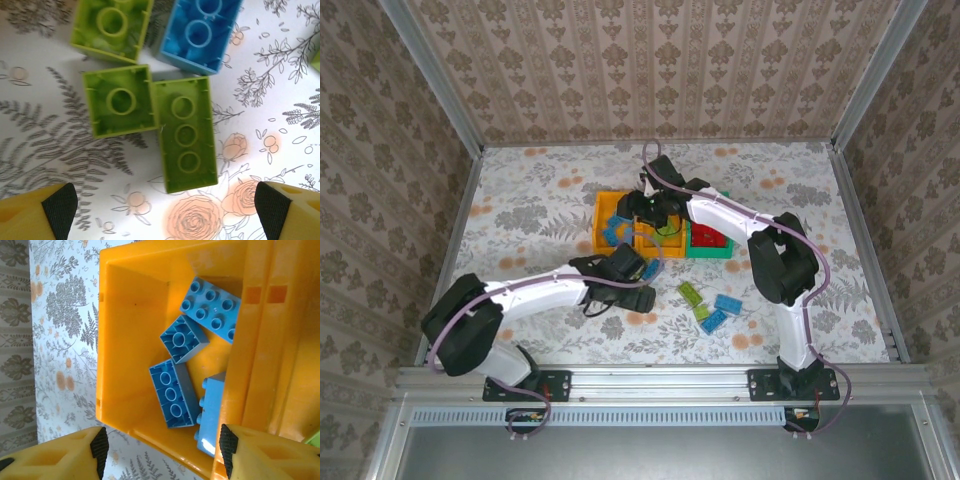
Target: Sort the legos into containers by color
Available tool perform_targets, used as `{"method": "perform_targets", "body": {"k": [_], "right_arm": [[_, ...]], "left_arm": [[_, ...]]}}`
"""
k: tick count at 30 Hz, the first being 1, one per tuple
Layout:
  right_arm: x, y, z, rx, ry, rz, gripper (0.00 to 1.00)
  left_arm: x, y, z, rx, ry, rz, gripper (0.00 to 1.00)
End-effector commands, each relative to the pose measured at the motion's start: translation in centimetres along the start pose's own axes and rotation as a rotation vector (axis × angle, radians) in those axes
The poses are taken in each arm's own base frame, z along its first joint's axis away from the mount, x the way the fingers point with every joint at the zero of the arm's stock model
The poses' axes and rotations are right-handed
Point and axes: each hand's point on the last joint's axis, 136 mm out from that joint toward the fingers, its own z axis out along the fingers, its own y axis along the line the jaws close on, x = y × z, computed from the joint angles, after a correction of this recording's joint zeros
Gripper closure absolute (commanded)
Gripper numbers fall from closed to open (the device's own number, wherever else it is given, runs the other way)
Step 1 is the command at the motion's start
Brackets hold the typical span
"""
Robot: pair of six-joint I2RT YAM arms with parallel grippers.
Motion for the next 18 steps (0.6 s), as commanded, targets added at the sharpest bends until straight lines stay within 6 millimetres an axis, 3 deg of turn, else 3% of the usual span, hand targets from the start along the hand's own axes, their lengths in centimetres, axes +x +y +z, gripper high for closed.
{"method": "perform_targets", "body": {"k": [1,5,10,18], "right_arm": [[-1.5,1.9,-3.5,-0.008,-0.076,-0.051,0.33],[-2.3,1.7,-6.1,0.005,-0.134,-0.065,0.3],[-2.5,-0.4,-8.9,0.028,-0.18,-0.04,0.27],[-2.6,-5.4,-13.3,0.107,-0.241,0.016,0.27]], "left_arm": [[-0.7,-0.9,0.2,-0.026,0.009,-0.035,0.07],[-1.1,-2.1,1.1,-0.037,0.031,-0.026,0.13],[-0.5,-1.6,2.3,-0.093,0.079,-0.03,0.22],[0.6,-1.3,3.7,-0.113,0.137,-0.026,0.52]]}}
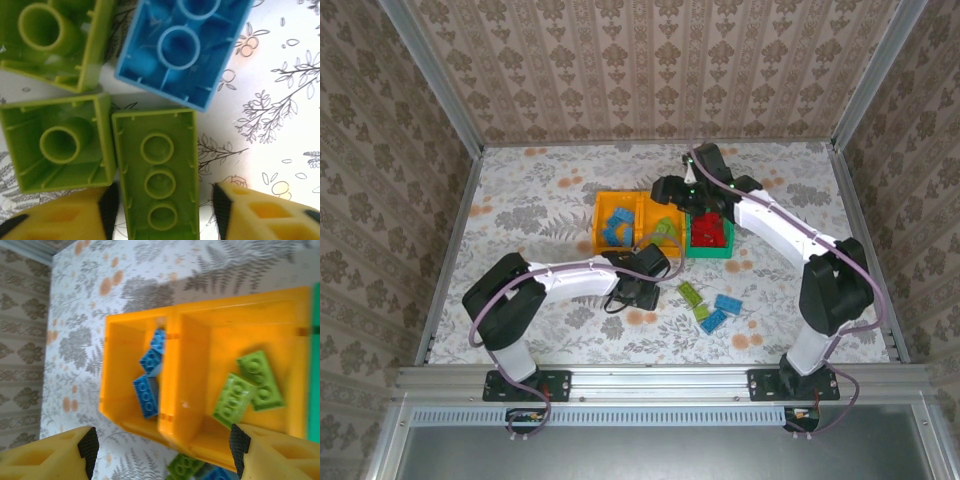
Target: Sort the legos into containers by color
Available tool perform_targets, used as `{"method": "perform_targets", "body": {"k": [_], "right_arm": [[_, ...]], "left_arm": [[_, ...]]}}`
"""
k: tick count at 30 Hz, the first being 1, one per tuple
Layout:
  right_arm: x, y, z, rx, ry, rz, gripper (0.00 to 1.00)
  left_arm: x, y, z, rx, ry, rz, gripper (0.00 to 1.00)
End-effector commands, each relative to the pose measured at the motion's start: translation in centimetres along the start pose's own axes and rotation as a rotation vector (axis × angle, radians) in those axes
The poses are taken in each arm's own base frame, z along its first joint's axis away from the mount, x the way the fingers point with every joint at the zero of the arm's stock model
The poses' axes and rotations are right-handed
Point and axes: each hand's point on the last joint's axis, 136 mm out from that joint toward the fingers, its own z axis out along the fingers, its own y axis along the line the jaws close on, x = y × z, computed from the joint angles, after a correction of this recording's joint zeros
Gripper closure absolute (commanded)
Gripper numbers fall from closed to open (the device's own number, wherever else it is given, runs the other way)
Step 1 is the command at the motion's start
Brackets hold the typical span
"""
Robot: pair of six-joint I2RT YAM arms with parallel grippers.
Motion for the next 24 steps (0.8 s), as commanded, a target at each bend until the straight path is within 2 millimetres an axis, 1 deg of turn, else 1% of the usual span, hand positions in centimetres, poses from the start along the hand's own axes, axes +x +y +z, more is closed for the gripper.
{"method": "perform_targets", "body": {"k": [1,4,6,8,10,13,15,18,22,24], "right_arm": [[0.0,-2.3,-2.1,0.064,-0.034,-0.01,0.27],[0.6,-3.7,-3.5,0.122,-0.044,-0.063,0.27],[1.4,-5.0,-4.1,0.17,-0.032,-0.098,0.26],[2.4,-6.2,-4.6,0.21,-0.018,-0.127,0.25],[3.5,-7.3,-5.1,0.234,-0.006,-0.151,0.24],[5.1,-8.8,-5.7,0.26,0.003,-0.182,0.23],[6.3,-9.3,-6.1,0.247,0.004,-0.21,0.23],[8.2,-10.1,-6.6,0.235,0.025,-0.258,0.23],[11.5,-10.4,-6.1,0.211,0.115,-0.296,0.24],[13.3,-10.5,-5.7,0.225,0.165,-0.332,0.24]], "left_arm": [[0.9,0.0,0.6,-0.016,0.046,0.006,0.57],[0.8,-0.5,0.3,0.0,0.04,0.017,0.71],[0.5,-1.1,-0.2,0.019,0.022,0.026,0.77],[0.0,-1.8,-1.1,0.046,0.0,0.027,0.78],[-0.7,-2.6,-2.5,0.085,-0.028,0.023,0.79],[-2.1,-3.3,-5.0,0.127,-0.09,0.021,0.78],[-3.3,-3.5,-7.0,0.143,-0.141,0.027,0.78],[-5.2,-3.4,-9.1,0.153,-0.199,0.038,0.77],[-9.0,-2.6,-10.8,0.175,-0.262,0.042,0.75],[-11.3,-2.3,-11.5,0.191,-0.294,0.042,0.75]]}}
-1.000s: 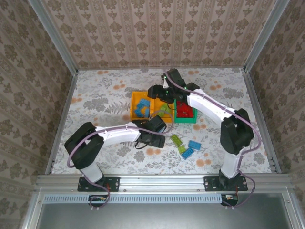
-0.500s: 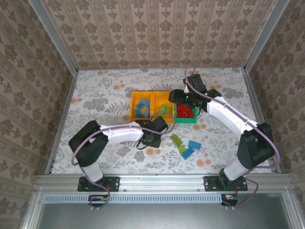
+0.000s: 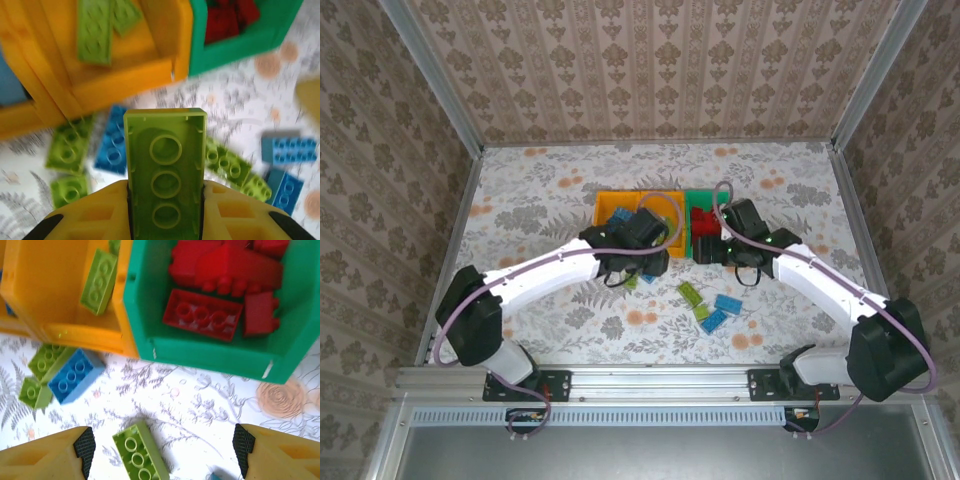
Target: Sort the legos into containers by color
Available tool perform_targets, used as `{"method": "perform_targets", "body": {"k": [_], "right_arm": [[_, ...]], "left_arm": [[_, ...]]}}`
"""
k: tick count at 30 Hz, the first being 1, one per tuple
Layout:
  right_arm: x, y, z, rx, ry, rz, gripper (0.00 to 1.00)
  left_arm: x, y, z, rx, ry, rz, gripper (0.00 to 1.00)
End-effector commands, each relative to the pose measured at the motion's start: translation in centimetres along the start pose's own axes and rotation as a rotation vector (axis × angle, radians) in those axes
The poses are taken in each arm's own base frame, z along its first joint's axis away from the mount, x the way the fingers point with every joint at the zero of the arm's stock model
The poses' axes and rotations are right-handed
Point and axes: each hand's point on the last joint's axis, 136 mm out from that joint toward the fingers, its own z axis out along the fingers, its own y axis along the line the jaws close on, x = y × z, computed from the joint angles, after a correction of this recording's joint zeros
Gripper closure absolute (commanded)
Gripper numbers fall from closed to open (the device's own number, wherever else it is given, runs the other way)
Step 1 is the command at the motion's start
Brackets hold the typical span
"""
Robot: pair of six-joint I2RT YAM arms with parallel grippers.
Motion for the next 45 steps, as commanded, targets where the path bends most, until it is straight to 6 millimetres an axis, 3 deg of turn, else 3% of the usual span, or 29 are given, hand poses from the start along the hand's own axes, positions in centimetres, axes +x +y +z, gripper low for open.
{"method": "perform_targets", "body": {"k": [1,5,9,20,27,31,36,38,41,45], "right_arm": [[2.8,1.0,0.5,-0.004,0.072,-0.101,0.24],[5.1,2.4,1.8,0.004,0.139,-0.168,0.24],[6.6,3.0,3.5,0.031,0.21,-0.203,0.24],[9.1,2.1,6.7,0.113,0.308,-0.22,0.27],[9.4,1.5,7.4,0.176,0.325,-0.236,0.41],[8.7,1.6,6.9,0.179,0.285,-0.225,0.58],[6.6,3.4,4.7,0.093,0.179,-0.21,0.73],[5.6,4.4,3.6,0.044,0.139,-0.205,0.75],[3.8,6.2,2.3,-0.054,0.08,-0.181,0.76],[0.6,7.9,0.4,-0.174,-0.002,-0.119,0.77]], "left_arm": [[-3.5,0.9,-0.1,0.011,-0.037,0.045,0.75],[-7.7,1.5,1.4,0.069,-0.059,0.017,0.74],[-9.8,1.5,3.4,0.132,-0.049,-0.006,0.74],[-11.6,1.6,7.0,0.213,-0.034,-0.059,0.7],[-11.3,1.7,8.1,0.232,-0.019,-0.115,0.53],[-11.0,1.7,8.0,0.255,-0.031,-0.16,0.43],[-10.6,2.0,7.2,0.247,-0.053,-0.178,0.3],[-10.5,2.1,6.5,0.243,-0.068,-0.174,0.23],[-10.3,2.5,5.4,0.218,-0.091,-0.163,0.0],[-9.0,3.6,3.9,0.176,-0.112,-0.164,0.0]]}}
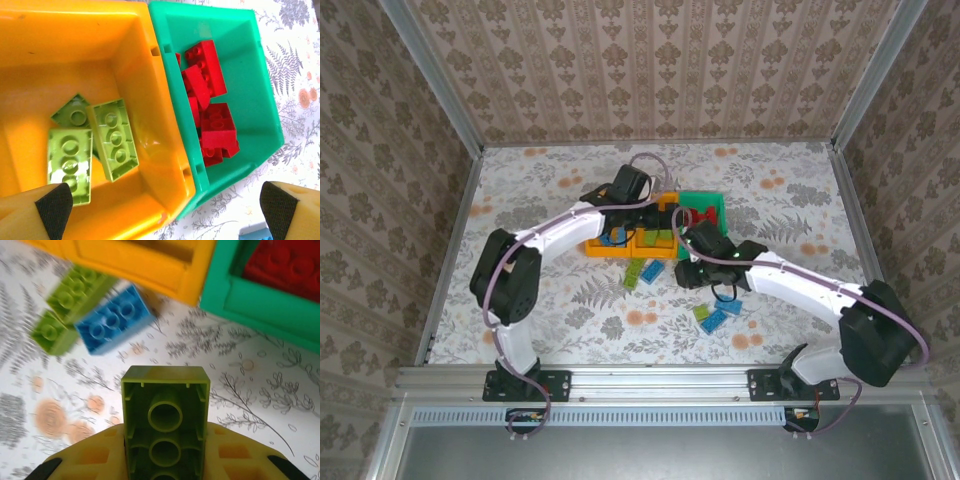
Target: Sort the legos into containers by color
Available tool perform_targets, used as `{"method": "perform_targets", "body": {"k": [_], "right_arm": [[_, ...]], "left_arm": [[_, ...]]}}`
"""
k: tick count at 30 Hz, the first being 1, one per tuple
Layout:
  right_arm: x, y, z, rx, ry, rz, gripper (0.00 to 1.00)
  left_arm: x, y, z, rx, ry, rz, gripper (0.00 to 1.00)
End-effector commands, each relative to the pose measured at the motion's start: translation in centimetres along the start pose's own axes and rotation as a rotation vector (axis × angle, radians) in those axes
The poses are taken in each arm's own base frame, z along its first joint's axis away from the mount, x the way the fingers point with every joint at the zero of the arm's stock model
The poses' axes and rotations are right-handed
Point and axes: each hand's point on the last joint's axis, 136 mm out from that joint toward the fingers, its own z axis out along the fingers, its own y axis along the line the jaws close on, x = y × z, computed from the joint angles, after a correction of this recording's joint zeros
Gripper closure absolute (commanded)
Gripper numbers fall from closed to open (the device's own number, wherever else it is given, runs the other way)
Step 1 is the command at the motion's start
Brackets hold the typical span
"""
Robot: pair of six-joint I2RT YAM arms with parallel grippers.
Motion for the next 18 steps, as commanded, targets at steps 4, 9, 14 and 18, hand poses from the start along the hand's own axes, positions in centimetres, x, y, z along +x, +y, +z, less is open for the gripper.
{"method": "perform_targets", "body": {"k": [4,9,14,18], "right_arm": [[-5.9,2.1,-1.8,-0.196,-0.116,0.109,0.78],[-9.1,1.9,-0.2,-0.221,-0.11,0.183,0.78],[-11.8,1.4,2.8,-0.189,-0.061,0.24,0.75],[-12.8,0.3,5.5,-0.123,-0.003,0.289,0.73]], "left_arm": [[0.7,1.0,-3.5,-0.044,-0.08,-0.005,0.0],[2.4,2.4,-5.7,-0.097,-0.102,-0.021,0.0],[5.4,4.8,-6.9,-0.179,-0.069,-0.017,0.0],[8.4,5.2,-7.1,-0.232,-0.012,0.074,0.0]]}}
